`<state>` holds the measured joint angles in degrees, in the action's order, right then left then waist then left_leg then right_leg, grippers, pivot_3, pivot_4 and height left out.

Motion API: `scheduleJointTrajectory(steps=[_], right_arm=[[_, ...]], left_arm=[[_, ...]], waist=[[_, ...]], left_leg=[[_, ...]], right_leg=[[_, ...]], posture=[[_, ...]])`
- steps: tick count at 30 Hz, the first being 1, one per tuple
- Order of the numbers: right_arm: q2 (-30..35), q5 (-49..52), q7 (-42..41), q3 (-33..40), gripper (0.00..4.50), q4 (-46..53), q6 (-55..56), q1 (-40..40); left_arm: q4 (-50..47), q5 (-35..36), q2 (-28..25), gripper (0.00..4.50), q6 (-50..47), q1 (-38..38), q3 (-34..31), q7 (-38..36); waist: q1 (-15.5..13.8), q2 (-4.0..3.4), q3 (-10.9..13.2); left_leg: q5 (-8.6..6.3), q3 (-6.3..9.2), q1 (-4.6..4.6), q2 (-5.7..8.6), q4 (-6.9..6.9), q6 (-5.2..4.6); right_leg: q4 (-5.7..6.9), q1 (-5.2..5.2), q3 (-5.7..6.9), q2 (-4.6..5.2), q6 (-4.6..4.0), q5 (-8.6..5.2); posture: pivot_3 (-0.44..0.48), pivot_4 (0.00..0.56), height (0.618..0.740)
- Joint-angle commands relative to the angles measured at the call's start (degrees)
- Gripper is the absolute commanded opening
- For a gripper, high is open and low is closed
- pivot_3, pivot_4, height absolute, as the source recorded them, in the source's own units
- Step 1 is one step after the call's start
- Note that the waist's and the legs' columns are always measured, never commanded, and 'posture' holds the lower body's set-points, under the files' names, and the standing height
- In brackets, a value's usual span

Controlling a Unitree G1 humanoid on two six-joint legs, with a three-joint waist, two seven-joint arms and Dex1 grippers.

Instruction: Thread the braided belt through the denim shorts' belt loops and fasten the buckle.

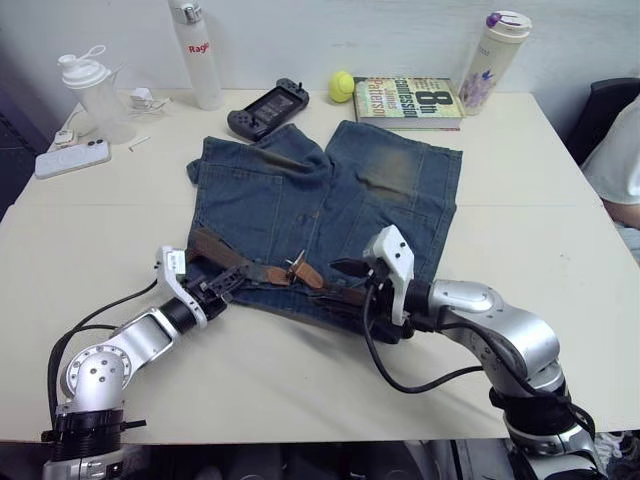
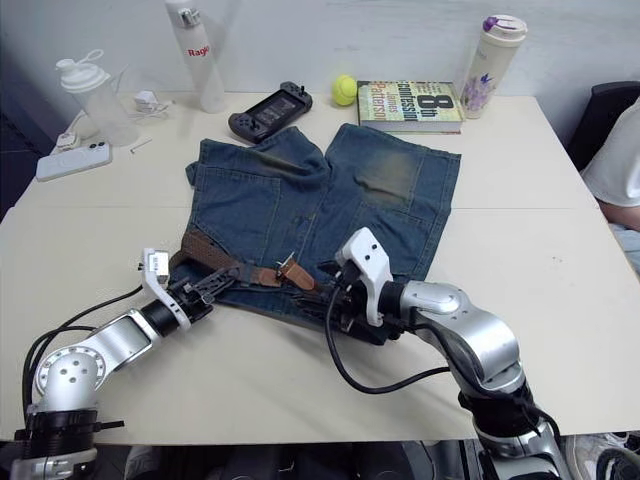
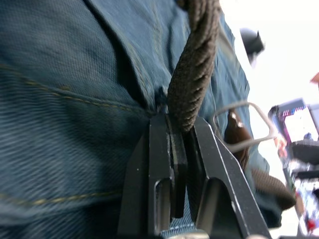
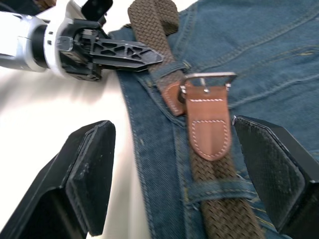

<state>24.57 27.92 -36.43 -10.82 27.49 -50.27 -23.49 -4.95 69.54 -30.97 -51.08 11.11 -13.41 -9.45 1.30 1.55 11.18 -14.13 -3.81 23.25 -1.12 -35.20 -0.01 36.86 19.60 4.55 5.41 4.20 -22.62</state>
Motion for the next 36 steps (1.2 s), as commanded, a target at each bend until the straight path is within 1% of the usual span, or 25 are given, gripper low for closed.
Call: scheduleJointTrajectory(steps=[1,4,8,11,14,19,22,24,26,30,32,36], right_arm=[[1.75,-4.93,-0.02,-3.49,4.01,1.62,5.97,0.21],[2.76,-11.1,-0.1,-7.01,4.01,1.35,14.39,0.36],[2.62,-21.37,1.19,-11.44,4.01,-1.0,30.0,0.47],[3.86,-30.6,2.13,-15.26,4.01,-4.96,42.73,0.66],[3.87,-35.03,1.92,-17.23,4.01,-8.5,49.57,0.54],[3.39,-41.23,2.21,-18.58,4.01,-14.31,54.2,-0.11],[2.53,-44.06,2.44,-19.38,4.01,-15.97,55.69,0.15],[2.26,-48.06,4.03,-20.05,4.01,-17.27,57.13,0.17],[1.36,-49.61,4.96,-19.89,4.01,-18.07,57.61,0.39],[-0.72,-55.29,9.38,-20.35,4.01,-20.96,59.54,-0.13],[-1.43,-58.85,12.04,-19.73,4.01,-22.25,58.81,-0.63],[-2.75,-61.05,14.07,-18.32,4.01,-23.0,57.93,-1.11]], left_arm=[[1.9,-4.11,-0.85,0.0,-0.86,1.85,1.56,-4.93],[4.07,-6.83,-1.23,0.0,-1.21,4.05,2.22,-8.41],[6.68,-10.09,-1.07,0.0,-1.93,7.19,3.45,-13.19],[8.18,-14.05,-2.23,0.0,-1.39,9.03,6.6,-20.16],[11.28,-17.91,-3.18,0.0,-0.61,11.49,9.04,-25.97],[18.35,-24.57,-4.56,0.0,1.64,16.48,12.07,-34.18],[21.68,-26.59,-4.3,0.0,1.58,18.62,12.2,-36.9],[22.22,-27.73,-3.97,0.0,1.59,18.86,12.41,-38.21],[22.29,-28.55,-3.64,0.0,1.37,18.85,12.33,-39.19],[21.88,-29.65,-2.65,0.0,0.82,18.32,11.79,-39.47],[21.55,-29.79,-2.46,0.0,0.31,18.0,11.29,-39.84],[21.02,-30.19,-2.33,0.0,-0.22,17.33,10.28,-40.03]], waist=[[-0.07,0.0,0.0],[-0.48,0.0,0.0],[-1.12,0.01,0.0],[-1.33,0.03,0.0],[-1.32,0.03,0.0],[-1.26,0.03,0.0],[-1.28,0.03,0.0],[-1.2,0.03,0.0],[-1.22,0.03,0.0],[-1.2,0.03,-0.01],[-1.23,0.03,-0.01],[-1.2,0.03,-0.01]], left_leg=[[0.0,0.0,0.0,0.0,0.0,0.0],[0.0,0.01,0.0,0.01,-0.06,0.0],[0.01,-0.01,-0.01,0.02,-0.07,0.02],[0.01,0.0,-0.01,0.05,-0.13,0.02],[0.02,0.0,0.01,0.11,-0.18,0.0],[0.03,0.03,0.0,0.11,-0.32,-0.01],[0.03,0.06,0.01,0.1,-0.38,-0.02],[0.03,0.06,0.01,0.09,-0.4,-0.02],[0.03,0.06,0.01,0.08,-0.41,-0.02],[0.03,0.07,0.01,0.08,-0.45,-0.02],[0.03,0.09,0.01,0.08,-0.5,-0.02],[0.02,0.1,0.01,0.08,-0.62,-0.03]], right_leg=[[0.0,0.0,0.0,0.01,0.0,0.0],[0.0,0.01,0.0,0.01,0.02,-0.01],[0.01,0.01,0.0,0.01,0.03,-0.01],[0.01,-0.01,0.01,0.02,0.06,-0.03],[0.02,-0.03,0.02,0.07,0.09,-0.03],[0.08,-0.08,0.05,0.05,0.1,-0.03],[0.12,-0.1,0.08,0.04,0.1,-0.03],[0.14,-0.1,0.08,0.04,0.1,-0.03],[0.17,-0.09,0.07,0.04,0.1,-0.03],[0.21,-0.1,0.07,0.04,0.1,-0.03],[0.27,-0.1,0.07,0.05,0.1,-0.04],[0.57,-0.11,0.05,0.06,0.1,-0.04]], posture=[[0.0,0.15,0.74],[0.0,0.15,0.74],[0.0,0.15,0.74],[0.0,0.15,0.74],[0.0,0.15,0.74],[0.0,0.15,0.74],[0.0,0.15,0.74],[0.0,0.15,0.74],[0.0,0.15,0.74],[0.0,0.15,0.74],[0.0,0.15,0.74],[0.0,0.15,0.74]])
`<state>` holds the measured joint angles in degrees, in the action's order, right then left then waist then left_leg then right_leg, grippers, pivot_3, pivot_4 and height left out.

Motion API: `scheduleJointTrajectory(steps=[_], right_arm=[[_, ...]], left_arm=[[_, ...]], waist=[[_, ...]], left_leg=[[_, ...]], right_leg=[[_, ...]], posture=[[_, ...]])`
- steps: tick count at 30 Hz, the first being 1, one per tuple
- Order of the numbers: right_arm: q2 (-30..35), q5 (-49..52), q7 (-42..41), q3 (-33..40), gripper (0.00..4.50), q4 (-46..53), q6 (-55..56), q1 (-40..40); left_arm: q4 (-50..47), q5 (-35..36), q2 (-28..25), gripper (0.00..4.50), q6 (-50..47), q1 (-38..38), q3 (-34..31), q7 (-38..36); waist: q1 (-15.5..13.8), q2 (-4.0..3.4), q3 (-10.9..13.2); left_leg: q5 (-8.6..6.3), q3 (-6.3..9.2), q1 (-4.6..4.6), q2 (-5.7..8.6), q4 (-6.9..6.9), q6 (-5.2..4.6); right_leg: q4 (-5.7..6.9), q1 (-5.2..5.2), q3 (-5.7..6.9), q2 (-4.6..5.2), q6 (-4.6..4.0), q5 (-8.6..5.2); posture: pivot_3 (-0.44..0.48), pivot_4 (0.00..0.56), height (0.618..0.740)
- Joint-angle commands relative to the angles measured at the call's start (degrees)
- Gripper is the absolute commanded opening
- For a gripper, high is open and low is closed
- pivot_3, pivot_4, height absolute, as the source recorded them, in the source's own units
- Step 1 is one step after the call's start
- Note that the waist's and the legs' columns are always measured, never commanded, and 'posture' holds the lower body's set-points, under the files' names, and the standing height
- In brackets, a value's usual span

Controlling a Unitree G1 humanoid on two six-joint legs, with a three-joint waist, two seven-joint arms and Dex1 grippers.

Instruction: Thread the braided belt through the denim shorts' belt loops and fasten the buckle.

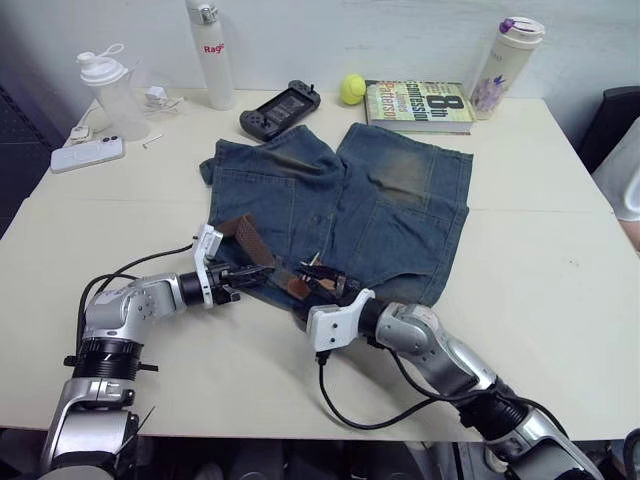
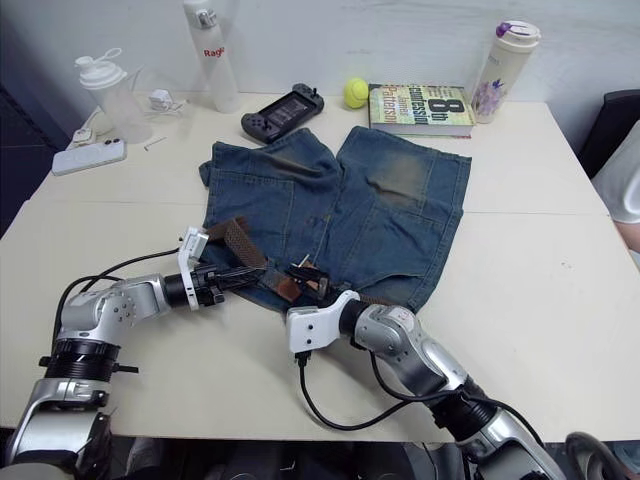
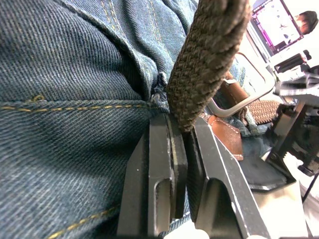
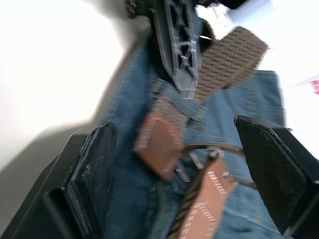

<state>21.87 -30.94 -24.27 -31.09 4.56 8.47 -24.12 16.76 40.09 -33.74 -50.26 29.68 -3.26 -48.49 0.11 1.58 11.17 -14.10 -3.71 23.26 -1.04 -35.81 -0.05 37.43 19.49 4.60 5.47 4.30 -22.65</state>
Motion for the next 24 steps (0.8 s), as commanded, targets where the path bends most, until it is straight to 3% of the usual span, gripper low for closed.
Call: scheduleJointTrajectory(steps=[1,14,16,17,18,24], right_arm=[[-0.09,-2.7,2.12,2.1,4.01,-0.19,-0.97,-0.47],[1.21,-3.79,3.88,3.12,4.01,3.14,4.1,0.98],[1.18,-3.88,3.97,3.38,3.46,3.28,4.83,0.9],[1.11,-3.89,3.97,3.51,3.41,3.28,5.05,0.87],[1.08,-3.92,3.65,3.48,2.72,3.13,5.18,0.85],[0.59,-4.02,3.11,3.1,0.05,2.92,6.31,0.67]], left_arm=[[-0.98,-0.77,0.47,0.0,-1.17,-1.49,-0.02,-1.02],[-2.06,-1.41,1.16,0.0,-1.67,-2.66,-1.44,-0.56],[-2.0,-1.67,1.26,0.0,-1.67,-2.64,-1.54,-0.53],[-1.92,-1.78,1.3,0.0,-1.66,-2.6,-1.59,-0.54],[-1.89,-1.87,1.32,0.0,-1.63,-2.6,-1.65,-0.55],[-2.71,-2.04,1.25,0.0,-1.77,-3.11,-1.78,-0.84]], waist=[[0.02,0.0,0.0],[0.12,0.0,0.0],[0.13,0.0,0.0],[0.13,0.0,0.0],[0.14,0.0,0.0],[0.18,0.0,0.0]], left_leg=[[0.0,0.01,0.0,0.0,-0.02,0.0],[-0.02,0.01,0.0,0.0,-0.05,-0.03],[-0.02,0.01,0.0,0.0,-0.06,-0.03],[-0.02,0.01,0.0,0.0,-0.06,-0.03],[-0.02,0.01,0.0,0.0,-0.06,-0.03],[-0.02,0.01,0.0,-0.01,-0.09,-0.03]], right_leg=[[0.02,0.0,0.0,0.0,0.0,0.0],[0.08,0.0,-0.03,-0.01,0.01,0.0],[0.09,0.0,-0.03,-0.01,0.01,0.0],[0.09,0.01,-0.03,-0.01,0.01,0.0],[0.09,0.01,-0.03,-0.01,0.01,0.0],[0.13,0.01,-0.04,-0.01,0.01,0.0]], posture=[[0.0,0.15,0.74],[0.0,0.15,0.74],[0.0,0.15,0.74],[0.0,0.15,0.74],[0.0,0.15,0.74],[0.0,0.15,0.74]])
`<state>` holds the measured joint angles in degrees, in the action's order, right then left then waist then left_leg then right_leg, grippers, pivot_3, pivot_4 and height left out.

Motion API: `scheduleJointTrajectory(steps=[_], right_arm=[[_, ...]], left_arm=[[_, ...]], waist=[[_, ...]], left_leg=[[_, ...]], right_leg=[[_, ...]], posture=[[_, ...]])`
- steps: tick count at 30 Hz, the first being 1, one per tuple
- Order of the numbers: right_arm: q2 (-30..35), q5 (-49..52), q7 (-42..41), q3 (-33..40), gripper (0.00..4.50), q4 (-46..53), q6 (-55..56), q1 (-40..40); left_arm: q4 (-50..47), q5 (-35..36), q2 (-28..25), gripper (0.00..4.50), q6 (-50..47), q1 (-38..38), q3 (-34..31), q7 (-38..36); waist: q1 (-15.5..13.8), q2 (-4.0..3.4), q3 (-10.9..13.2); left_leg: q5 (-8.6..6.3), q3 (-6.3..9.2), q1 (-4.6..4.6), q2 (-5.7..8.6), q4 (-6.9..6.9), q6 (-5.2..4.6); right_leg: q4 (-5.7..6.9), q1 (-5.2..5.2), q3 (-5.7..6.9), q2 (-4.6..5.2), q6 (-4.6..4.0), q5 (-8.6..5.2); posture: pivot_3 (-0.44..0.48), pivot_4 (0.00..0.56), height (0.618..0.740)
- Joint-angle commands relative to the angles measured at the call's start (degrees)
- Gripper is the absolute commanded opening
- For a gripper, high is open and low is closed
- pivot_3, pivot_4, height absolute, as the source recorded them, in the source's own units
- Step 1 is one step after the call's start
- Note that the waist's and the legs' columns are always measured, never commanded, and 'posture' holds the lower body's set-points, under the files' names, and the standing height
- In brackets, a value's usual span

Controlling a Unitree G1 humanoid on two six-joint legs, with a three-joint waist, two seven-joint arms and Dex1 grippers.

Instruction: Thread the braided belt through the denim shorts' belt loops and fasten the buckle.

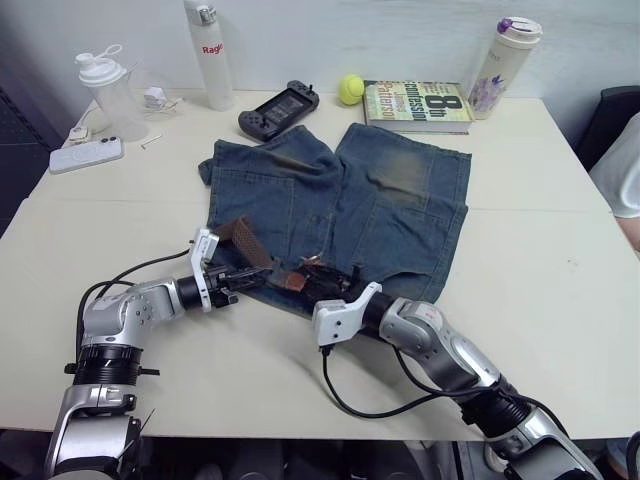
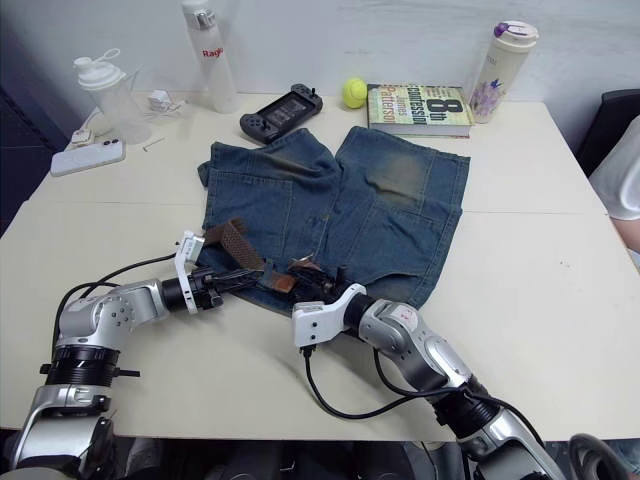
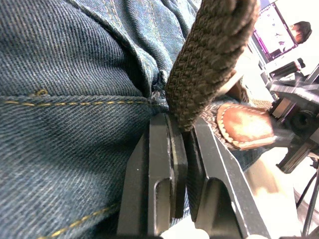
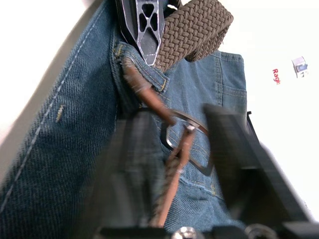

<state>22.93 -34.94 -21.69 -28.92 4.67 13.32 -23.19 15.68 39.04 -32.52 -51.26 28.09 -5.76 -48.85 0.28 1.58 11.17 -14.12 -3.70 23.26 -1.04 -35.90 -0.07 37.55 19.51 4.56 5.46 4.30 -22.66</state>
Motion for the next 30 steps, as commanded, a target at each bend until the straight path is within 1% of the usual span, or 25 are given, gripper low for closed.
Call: scheduleJointTrajectory(steps=[1,6,10,17,21,23,24,26,30], right_arm=[[-0.5,0.11,0.14,0.64,0.05,2.84,1.94,-0.35],[-0.62,1.38,-2.13,-0.29,0.05,2.81,3.2,-0.29],[-1.51,4.21,-5.33,-0.51,0.05,2.45,1.51,1.55],[-2.07,2.98,-5.78,-1.06,0.05,1.49,2.46,1.26],[-3.02,4.73,-6.79,-1.49,0.05,0.4,2.42,1.11],[-3.69,5.45,-7.39,-1.8,0.67,-0.03,2.21,1.23],[-3.92,5.34,-7.36,-1.91,0.86,-0.2,2.41,1.19],[-4.17,5.14,-7.36,-1.97,1.82,-0.49,2.73,1.09],[-4.28,4.84,-6.95,-1.79,1.82,-1.05,3.55,0.7]], left_arm=[[-1.72,-0.95,0.1,0.0,-0.92,-1.55,0.55,-0.25],[-1.96,-1.08,0.33,0.0,-1.21,-1.61,-0.06,0.22],[-2.03,-1.14,0.47,0.0,-1.33,-1.7,-0.57,0.42],[-2.34,-1.05,0.79,0.0,-1.62,-1.79,-1.15,0.72],[-2.47,-1.15,0.86,0.0,-1.82,-1.77,-1.46,0.87],[-2.47,-1.21,0.83,0.0,-1.88,-1.77,-1.62,0.89],[-2.51,-1.21,0.8,0.0,-1.91,-1.79,-1.71,0.89],[-2.58,-1.19,0.76,0.0,-1.95,-1.85,-1.85,0.92],[-2.68,-1.19,0.75,0.0,-1.98,-2.01,-2.1,1.06]], waist=[[0.02,0.0,0.0],[0.03,0.0,0.0],[0.03,0.01,-0.01],[0.14,0.01,-0.02],[0.23,0.01,-0.02],[0.34,0.01,-0.02],[0.36,0.01,-0.02],[0.42,0.01,-0.02],[0.43,0.04,-0.04]], left_leg=[[0.0,0.0,0.0,0.0,0.0,0.0],[0.0,0.01,0.0,-0.01,-0.01,0.0],[0.0,0.01,-0.01,-0.01,-0.02,0.0],[0.0,0.01,-0.02,-0.03,-0.06,-0.01],[0.0,0.0,-0.02,-0.03,-0.07,0.0],[0.0,0.0,-0.02,-0.04,-0.07,0.0],[0.0,0.0,-0.02,-0.04,-0.07,0.0],[0.0,0.01,-0.02,-0.05,-0.08,0.0],[-0.01,0.01,-0.02,-0.03,-0.1,-0.01]], right_leg=[[0.02,0.0,0.0,0.0,0.0,0.0],[0.05,0.01,0.0,-0.01,0.0,0.0],[0.07,0.0,0.0,-0.01,0.0,0.0],[0.11,0.01,-0.02,-0.01,0.0,0.0],[0.13,0.01,-0.02,-0.02,0.0,0.0],[0.13,0.01,-0.02,-0.03,0.0,0.0],[0.14,0.0,-0.02,-0.03,0.0,0.0],[0.16,0.01,-0.02,-0.03,0.0,0.0],[0.16,0.0,-0.04,-0.02,0.0,0.0]], posture=[[0.0,0.15,0.74],[0.0,0.15,0.74],[0.0,0.15,0.74],[0.0,0.15,0.74],[0.0,0.15,0.74],[0.0,0.15,0.74],[0.0,0.15,0.74],[0.0,0.15,0.74],[0.0,0.15,0.74]])
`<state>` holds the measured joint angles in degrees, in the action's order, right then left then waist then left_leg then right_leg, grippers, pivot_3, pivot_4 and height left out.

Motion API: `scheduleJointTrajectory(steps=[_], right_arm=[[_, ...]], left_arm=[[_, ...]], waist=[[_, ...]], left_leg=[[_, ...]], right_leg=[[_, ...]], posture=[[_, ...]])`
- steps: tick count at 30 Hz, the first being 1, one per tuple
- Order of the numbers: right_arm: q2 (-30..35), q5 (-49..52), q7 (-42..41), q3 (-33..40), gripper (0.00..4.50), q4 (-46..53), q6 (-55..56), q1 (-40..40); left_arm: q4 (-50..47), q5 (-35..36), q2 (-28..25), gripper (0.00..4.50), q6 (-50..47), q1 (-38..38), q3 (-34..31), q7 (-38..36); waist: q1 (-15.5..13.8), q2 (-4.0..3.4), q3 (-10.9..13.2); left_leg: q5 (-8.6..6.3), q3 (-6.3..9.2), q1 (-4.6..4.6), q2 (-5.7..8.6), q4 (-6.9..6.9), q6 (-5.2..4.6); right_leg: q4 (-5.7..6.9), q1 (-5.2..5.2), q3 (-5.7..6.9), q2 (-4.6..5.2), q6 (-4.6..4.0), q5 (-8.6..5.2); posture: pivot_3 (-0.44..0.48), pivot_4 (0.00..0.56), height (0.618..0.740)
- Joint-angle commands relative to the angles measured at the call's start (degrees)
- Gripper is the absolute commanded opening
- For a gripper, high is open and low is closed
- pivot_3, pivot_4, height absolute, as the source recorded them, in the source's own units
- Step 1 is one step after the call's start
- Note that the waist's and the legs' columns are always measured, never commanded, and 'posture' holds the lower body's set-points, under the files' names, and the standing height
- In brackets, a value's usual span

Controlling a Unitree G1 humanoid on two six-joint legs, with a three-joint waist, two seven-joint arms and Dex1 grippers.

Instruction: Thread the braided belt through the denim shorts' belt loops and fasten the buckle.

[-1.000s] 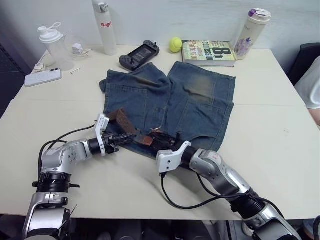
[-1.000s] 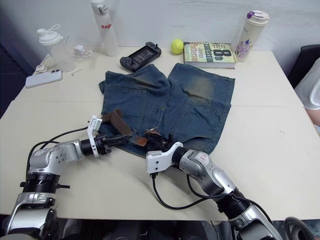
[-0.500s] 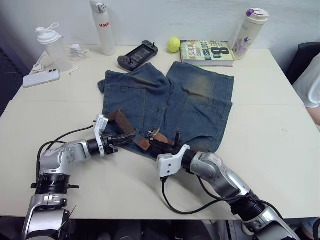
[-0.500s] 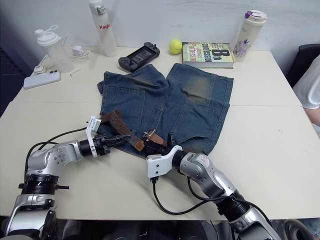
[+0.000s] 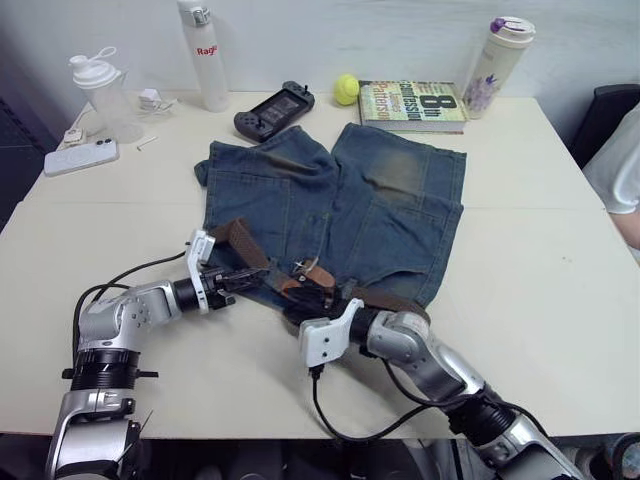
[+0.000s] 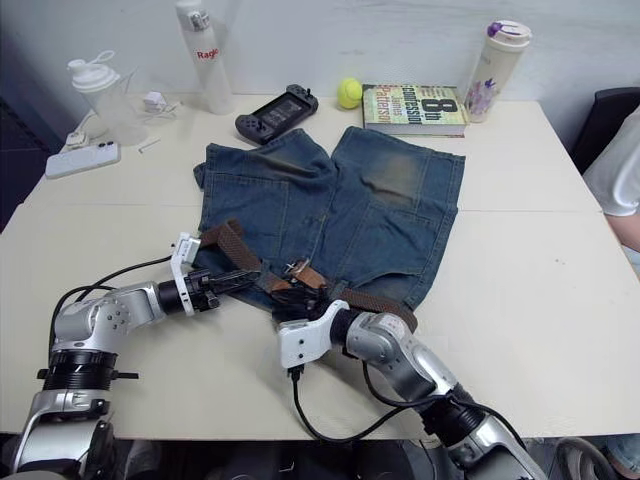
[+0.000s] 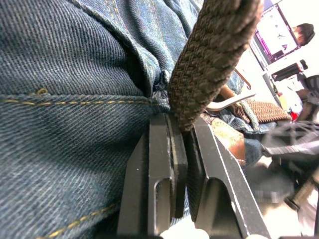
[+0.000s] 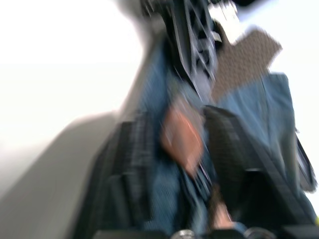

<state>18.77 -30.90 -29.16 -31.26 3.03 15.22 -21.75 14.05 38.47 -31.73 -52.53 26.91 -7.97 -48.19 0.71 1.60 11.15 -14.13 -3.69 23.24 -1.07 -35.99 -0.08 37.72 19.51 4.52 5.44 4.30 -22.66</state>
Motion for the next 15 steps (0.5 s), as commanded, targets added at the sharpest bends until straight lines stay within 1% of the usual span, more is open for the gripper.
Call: scheduleJointTrajectory(steps=[1,7,15], right_arm=[[-0.17,0.66,0.75,0.69,1.82,0.47,1.73,-0.85],[0.19,-1.37,2.53,2.33,1.82,-1.11,0.02,-1.72],[1.44,-1.02,2.06,2.66,1.82,-0.61,-0.21,-1.03]], left_arm=[[-1.11,-0.61,-0.02,0.0,-0.73,-0.89,0.05,0.45],[-1.73,-0.43,-0.06,0.0,-0.97,-1.32,-0.23,0.56],[-1.65,-0.49,-0.13,0.0,-1.0,-1.48,-0.54,0.48]], waist=[[0.02,0.03,-0.02],[0.07,0.03,-0.02],[0.09,0.03,-0.02]], left_leg=[[0.0,0.01,0.0,0.0,-0.01,0.0],[0.0,0.01,0.0,0.0,-0.01,0.0],[0.0,0.01,0.0,-0.01,-0.01,0.0]], right_leg=[[0.0,-0.01,-0.01,0.0,0.0,0.0],[0.01,0.0,-0.02,-0.01,0.0,0.0],[0.02,0.01,-0.02,-0.01,0.0,0.0]], posture=[[0.0,0.15,0.74],[0.0,0.15,0.74],[0.0,0.15,0.74]])
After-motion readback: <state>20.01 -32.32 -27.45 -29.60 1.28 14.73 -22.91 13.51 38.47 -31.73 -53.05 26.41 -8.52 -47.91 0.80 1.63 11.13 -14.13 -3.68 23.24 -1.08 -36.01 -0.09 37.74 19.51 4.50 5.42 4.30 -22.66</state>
